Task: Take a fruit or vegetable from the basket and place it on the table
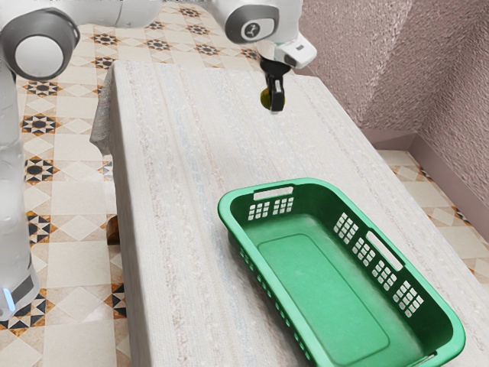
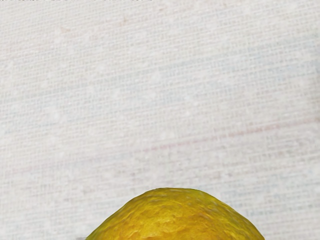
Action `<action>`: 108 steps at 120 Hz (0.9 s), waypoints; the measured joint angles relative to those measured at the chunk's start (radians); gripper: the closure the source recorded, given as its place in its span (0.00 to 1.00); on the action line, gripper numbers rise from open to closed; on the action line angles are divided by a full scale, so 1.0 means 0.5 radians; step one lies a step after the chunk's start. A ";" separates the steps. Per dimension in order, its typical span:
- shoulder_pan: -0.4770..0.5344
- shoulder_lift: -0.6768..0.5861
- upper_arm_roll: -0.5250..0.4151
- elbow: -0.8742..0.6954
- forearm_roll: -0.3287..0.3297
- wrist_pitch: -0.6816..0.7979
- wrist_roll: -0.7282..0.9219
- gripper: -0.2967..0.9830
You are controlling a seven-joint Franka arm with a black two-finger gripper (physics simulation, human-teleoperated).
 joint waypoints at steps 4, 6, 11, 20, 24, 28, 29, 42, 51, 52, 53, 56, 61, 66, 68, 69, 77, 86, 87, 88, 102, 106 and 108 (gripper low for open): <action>-0.028 0.009 -0.001 0.000 -0.002 -0.002 -0.009 0.53; -0.044 0.012 -0.001 -0.001 -0.003 -0.003 -0.013 0.53; -0.082 0.016 0.001 -0.001 -0.004 -0.005 -0.023 0.53; -0.151 0.018 0.003 -0.004 -0.006 -0.008 -0.040 0.53; -0.180 0.019 0.003 -0.006 -0.006 -0.009 -0.047 0.53; -0.208 0.019 0.003 -0.006 -0.007 -0.010 -0.053 0.53; -0.215 0.019 0.003 -0.006 -0.007 -0.011 -0.055 0.53; -0.301 0.019 0.003 -0.007 -0.008 -0.013 -0.073 0.53; -0.353 0.019 0.004 -0.009 -0.008 -0.015 -0.084 0.53; -0.359 0.019 0.004 -0.009 -0.008 -0.015 -0.085 0.53; -0.364 0.019 0.004 -0.009 -0.008 -0.015 -0.086 0.53; -0.380 0.019 0.004 -0.008 -0.008 -0.015 -0.089 0.53; -0.404 0.019 0.004 -0.007 -0.008 -0.016 -0.094 0.53; -0.426 0.019 0.005 -0.008 -0.008 -0.017 -0.099 0.53; -0.434 0.019 0.005 -0.008 -0.008 -0.017 -0.101 0.53; -0.438 0.019 0.004 -0.008 -0.008 -0.017 -0.102 0.53; -0.465 0.018 0.005 -0.008 -0.008 -0.018 -0.108 0.53; -0.487 0.019 0.004 -0.007 -0.009 -0.018 -0.115 0.53; -0.489 0.019 0.004 -0.008 -0.009 -0.018 -0.115 0.53; -0.491 0.019 0.004 -0.008 -0.009 -0.018 -0.116 0.53; -0.507 0.019 0.004 -0.007 -0.009 -0.019 -0.124 0.52; -0.508 0.019 0.004 -0.008 -0.009 -0.019 -0.126 0.52; -0.508 0.019 0.004 -0.007 -0.009 -0.019 -0.127 0.52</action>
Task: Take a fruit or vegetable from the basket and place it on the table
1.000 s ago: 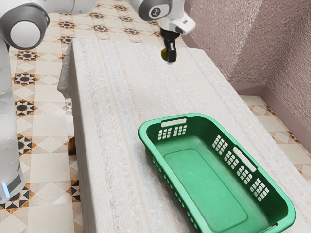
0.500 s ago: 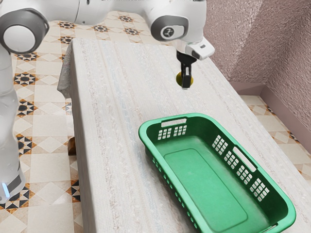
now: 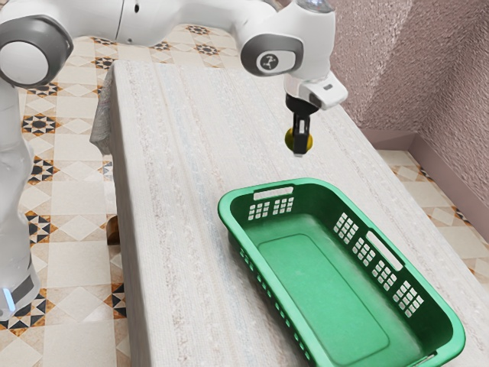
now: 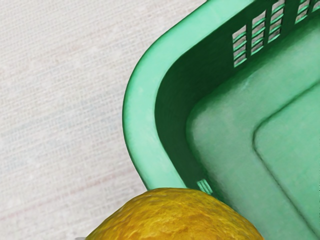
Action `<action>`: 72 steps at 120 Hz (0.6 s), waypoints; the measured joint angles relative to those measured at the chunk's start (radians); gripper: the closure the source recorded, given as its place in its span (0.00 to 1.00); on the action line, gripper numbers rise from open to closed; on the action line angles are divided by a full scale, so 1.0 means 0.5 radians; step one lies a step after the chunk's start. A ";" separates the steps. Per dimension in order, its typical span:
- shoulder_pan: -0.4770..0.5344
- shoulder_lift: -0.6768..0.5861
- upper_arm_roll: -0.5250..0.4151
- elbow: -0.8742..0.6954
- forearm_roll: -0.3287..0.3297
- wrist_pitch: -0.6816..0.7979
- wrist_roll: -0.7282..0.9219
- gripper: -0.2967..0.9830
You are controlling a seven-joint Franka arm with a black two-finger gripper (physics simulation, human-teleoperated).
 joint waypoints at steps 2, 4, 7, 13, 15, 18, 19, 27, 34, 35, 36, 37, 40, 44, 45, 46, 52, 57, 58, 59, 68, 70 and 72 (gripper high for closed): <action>0.001 0.000 0.000 -0.001 0.000 0.000 -0.001 0.52; 0.002 0.000 0.000 0.000 0.000 0.000 -0.002 0.52; 0.005 0.000 0.000 0.000 0.000 0.000 -0.003 0.52; 0.014 0.000 0.000 0.000 0.000 0.000 -0.006 0.52; 0.017 0.000 0.000 0.000 0.000 0.000 -0.007 0.52; 0.024 0.000 0.000 0.000 0.000 0.000 -0.008 0.52; 0.026 0.000 0.000 0.000 0.000 0.000 -0.008 0.52; 0.048 0.000 0.000 0.000 0.000 -0.001 -0.011 0.52; 0.073 0.000 0.000 0.000 0.000 -0.001 -0.013 0.52; 0.077 0.000 0.000 0.000 0.000 -0.001 -0.014 0.52; 0.081 0.000 0.000 0.000 0.000 -0.001 -0.014 0.52; 0.085 0.000 0.000 0.000 0.000 -0.001 -0.014 0.52; 0.097 0.000 0.001 0.000 0.000 -0.001 -0.015 0.52; 0.115 0.000 0.001 -0.001 0.000 -0.001 -0.016 0.53; 0.119 0.000 0.001 0.000 0.000 -0.001 -0.017 0.53; 0.124 0.000 0.001 0.000 0.000 -0.001 -0.017 0.53; 0.153 0.000 0.002 0.000 0.000 -0.001 -0.018 0.53; 0.181 0.000 0.002 0.000 0.000 -0.001 -0.020 0.53; 0.187 0.000 0.001 -0.001 0.000 -0.001 -0.020 0.53; 0.192 0.000 0.001 -0.001 0.000 -0.001 -0.020 0.53; 0.246 0.000 0.000 -0.002 -0.001 -0.001 -0.022 0.53; 0.259 0.000 0.000 -0.002 -0.001 -0.001 -0.022 0.53; 0.271 0.000 0.000 -0.002 -0.001 -0.001 -0.023 0.53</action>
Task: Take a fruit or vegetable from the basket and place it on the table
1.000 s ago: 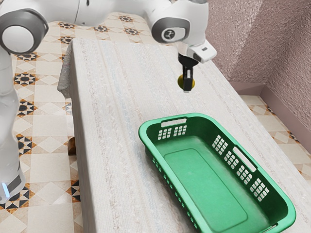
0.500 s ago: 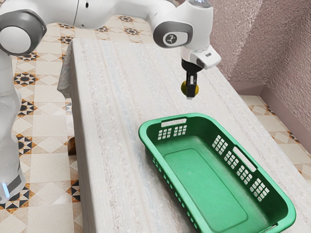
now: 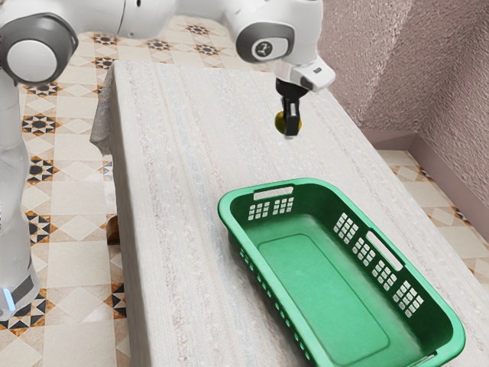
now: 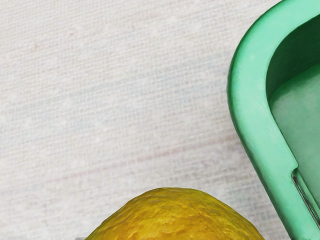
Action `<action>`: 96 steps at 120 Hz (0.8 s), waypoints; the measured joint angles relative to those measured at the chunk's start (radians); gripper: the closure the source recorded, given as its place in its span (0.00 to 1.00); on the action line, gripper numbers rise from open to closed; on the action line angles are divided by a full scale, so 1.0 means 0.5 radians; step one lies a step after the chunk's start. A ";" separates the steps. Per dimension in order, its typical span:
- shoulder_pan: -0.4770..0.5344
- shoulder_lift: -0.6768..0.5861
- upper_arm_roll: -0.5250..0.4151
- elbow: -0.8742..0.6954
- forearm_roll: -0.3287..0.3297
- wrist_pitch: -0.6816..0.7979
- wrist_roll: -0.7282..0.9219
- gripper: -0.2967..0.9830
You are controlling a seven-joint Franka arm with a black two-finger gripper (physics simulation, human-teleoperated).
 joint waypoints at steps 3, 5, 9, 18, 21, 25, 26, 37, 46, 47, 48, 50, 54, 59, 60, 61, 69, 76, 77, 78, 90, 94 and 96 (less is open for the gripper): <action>0.018 0.000 0.001 0.000 0.000 0.000 -0.001 0.53; 0.032 0.001 0.000 0.000 0.000 0.000 -0.001 0.53; 0.058 0.002 0.000 0.000 -0.001 0.000 -0.002 0.53; 0.117 0.003 0.000 0.000 -0.001 -0.001 -0.003 0.53; 0.137 0.003 0.000 0.000 -0.001 -0.002 -0.003 0.53; 0.164 0.004 0.000 0.000 -0.002 -0.004 -0.004 0.53; 0.171 0.004 0.000 0.000 -0.002 -0.004 -0.004 0.53; 0.243 0.003 0.001 0.000 -0.004 -0.009 -0.006 0.52; 0.299 0.004 0.001 0.001 -0.007 -0.020 -0.006 0.49; 0.305 0.005 0.001 0.001 -0.008 -0.022 -0.006 0.49; 0.311 0.005 0.001 0.001 -0.009 -0.025 -0.006 0.47; 0.322 0.005 0.002 0.002 -0.012 -0.031 -0.007 0.45; 0.344 0.006 0.003 0.002 -0.020 -0.043 -0.008 0.40; 0.370 0.006 0.004 0.002 -0.026 -0.056 -0.009 0.36; 0.375 0.006 0.004 0.002 -0.027 -0.058 -0.009 0.35; 0.380 0.006 0.004 0.003 -0.028 -0.060 -0.009 0.35; 0.415 0.010 0.004 0.003 -0.035 -0.075 -0.009 0.31; 0.440 0.017 0.004 0.004 -0.038 -0.085 -0.010 0.28; 0.442 0.018 0.004 0.004 -0.039 -0.086 -0.010 0.28; 0.445 0.018 0.004 0.004 -0.040 -0.087 -0.010 0.28; 0.456 0.017 0.000 0.013 -0.052 -0.112 -0.010 0.26; 0.449 0.017 0.001 0.017 -0.054 -0.123 -0.011 0.25; 0.445 0.016 0.001 0.018 -0.055 -0.128 -0.011 0.25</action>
